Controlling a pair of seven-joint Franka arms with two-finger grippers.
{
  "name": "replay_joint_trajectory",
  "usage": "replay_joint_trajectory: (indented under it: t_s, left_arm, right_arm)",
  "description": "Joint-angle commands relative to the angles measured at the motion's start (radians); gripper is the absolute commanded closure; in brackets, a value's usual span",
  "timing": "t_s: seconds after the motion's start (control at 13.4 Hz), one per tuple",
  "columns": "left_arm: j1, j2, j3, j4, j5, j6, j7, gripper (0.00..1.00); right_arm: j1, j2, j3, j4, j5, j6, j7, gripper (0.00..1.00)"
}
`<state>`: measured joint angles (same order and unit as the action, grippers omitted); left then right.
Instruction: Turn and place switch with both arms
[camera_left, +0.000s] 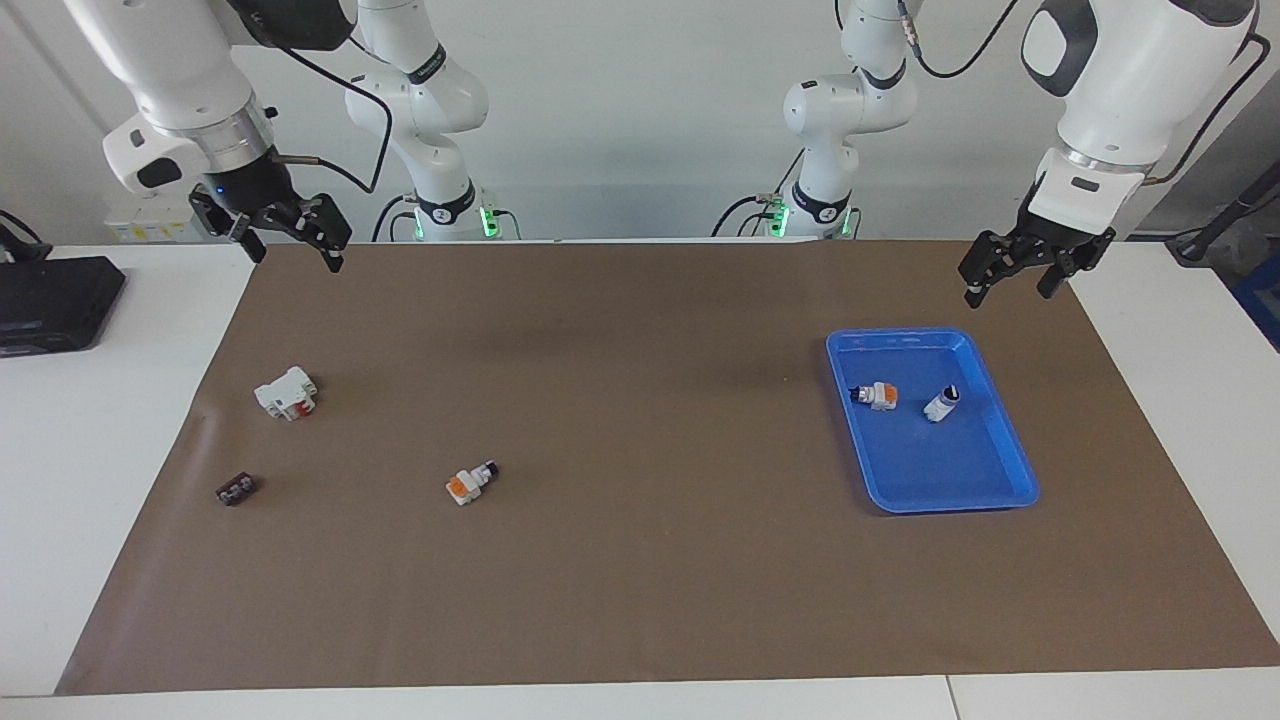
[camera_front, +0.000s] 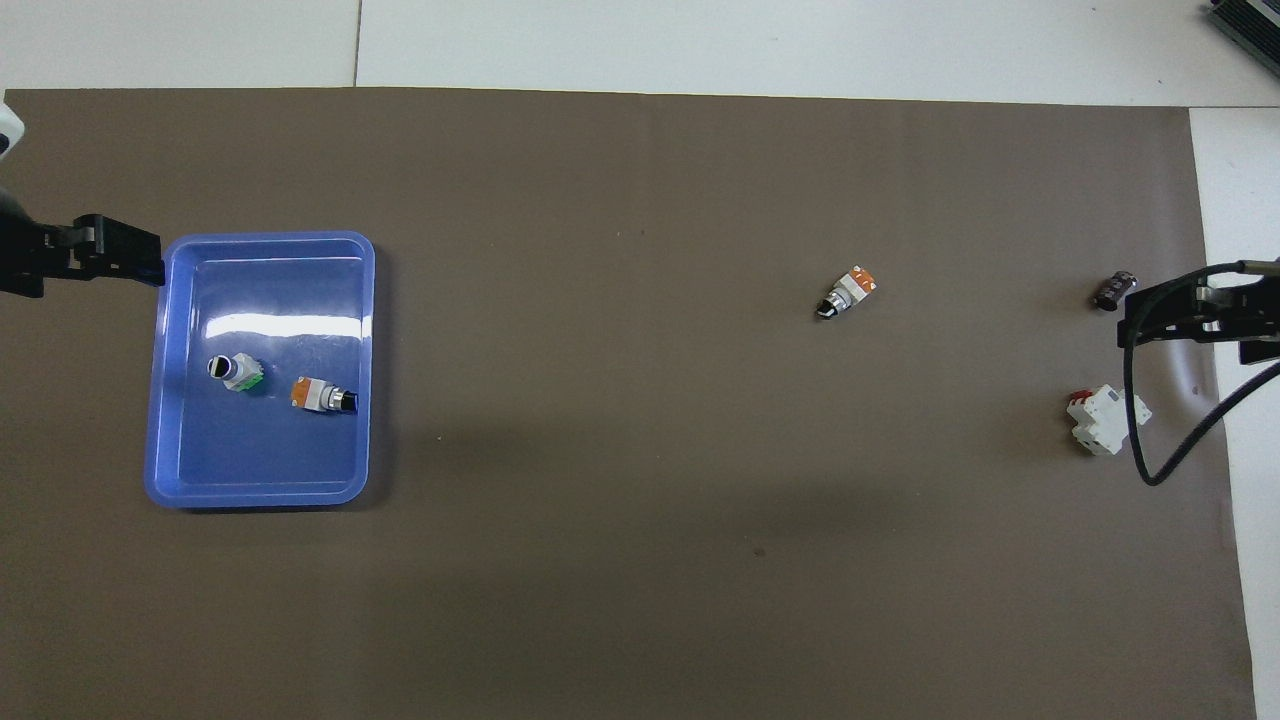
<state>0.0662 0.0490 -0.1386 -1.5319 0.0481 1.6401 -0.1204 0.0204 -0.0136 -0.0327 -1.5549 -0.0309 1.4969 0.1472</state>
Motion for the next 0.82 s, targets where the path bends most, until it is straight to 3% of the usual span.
replay_joint_trajectory:
  t_s: [0.0, 0.37, 0.74]
  left_arm:
    - [0.004, -0.027, -0.003, -0.03, 0.012, 0.003, 0.002, 0.0]
    - [0.004, -0.026, -0.003, -0.03, 0.012, 0.003, 0.002, 0.0]
    - [0.004, -0.028, -0.003, -0.03, 0.012, 0.003, 0.002, 0.0]
  right_arm:
    - [-0.002, -0.008, 0.004, -0.011, -0.014, 0.005, -0.012, 0.0]
    - [-0.01, -0.008, 0.004, -0.013, -0.014, 0.008, -0.021, 0.0]
    - [0.003, -0.025, 0.005, -0.099, -0.02, 0.179, 0.011, 0.0]
